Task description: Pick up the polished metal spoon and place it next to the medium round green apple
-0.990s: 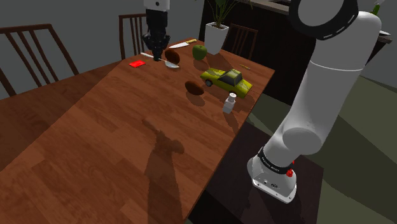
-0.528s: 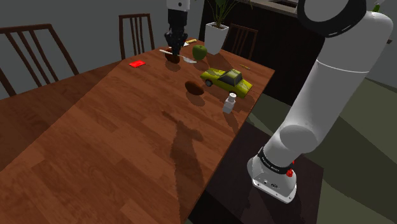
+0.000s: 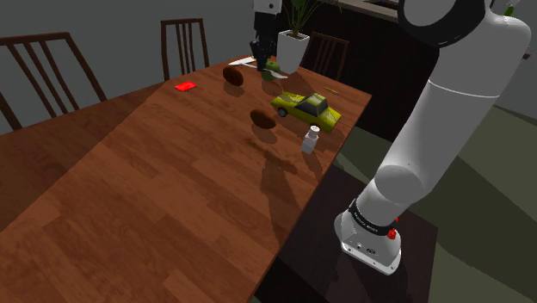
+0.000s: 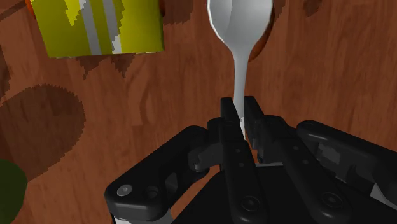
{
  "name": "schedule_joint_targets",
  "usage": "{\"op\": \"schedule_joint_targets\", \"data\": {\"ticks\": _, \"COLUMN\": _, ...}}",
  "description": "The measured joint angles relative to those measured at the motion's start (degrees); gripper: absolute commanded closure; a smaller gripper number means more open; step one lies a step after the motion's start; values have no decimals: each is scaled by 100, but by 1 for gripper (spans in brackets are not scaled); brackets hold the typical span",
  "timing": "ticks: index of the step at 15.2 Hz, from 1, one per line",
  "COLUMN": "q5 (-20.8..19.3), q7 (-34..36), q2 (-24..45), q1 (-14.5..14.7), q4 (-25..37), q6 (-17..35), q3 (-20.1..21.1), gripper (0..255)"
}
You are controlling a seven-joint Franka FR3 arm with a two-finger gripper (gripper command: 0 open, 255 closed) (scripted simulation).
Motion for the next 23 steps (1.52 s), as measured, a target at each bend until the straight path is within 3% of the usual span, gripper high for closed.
{"op": "schedule_joint_targets", "data": {"ticks": 3, "q5": -39, "q7": -368, "q2": 68, "q1": -213, "q4": 34, "q6": -4, "q3": -159, "gripper": 255}}
{"op": "schedule_joint_targets", "data": {"ticks": 15, "q5": -114, "q7": -1819, "q2": 950, "q1": -1147, "q4": 1306, "q6": -500, "q3": -738, "gripper": 255}}
{"op": "schedule_joint_targets", "data": {"ticks": 23, "q5": -110, "q7": -1970, "q2": 1071, "q1": -1226, "q4": 1044, "q6": -129, "q3": -777, "gripper": 255}}
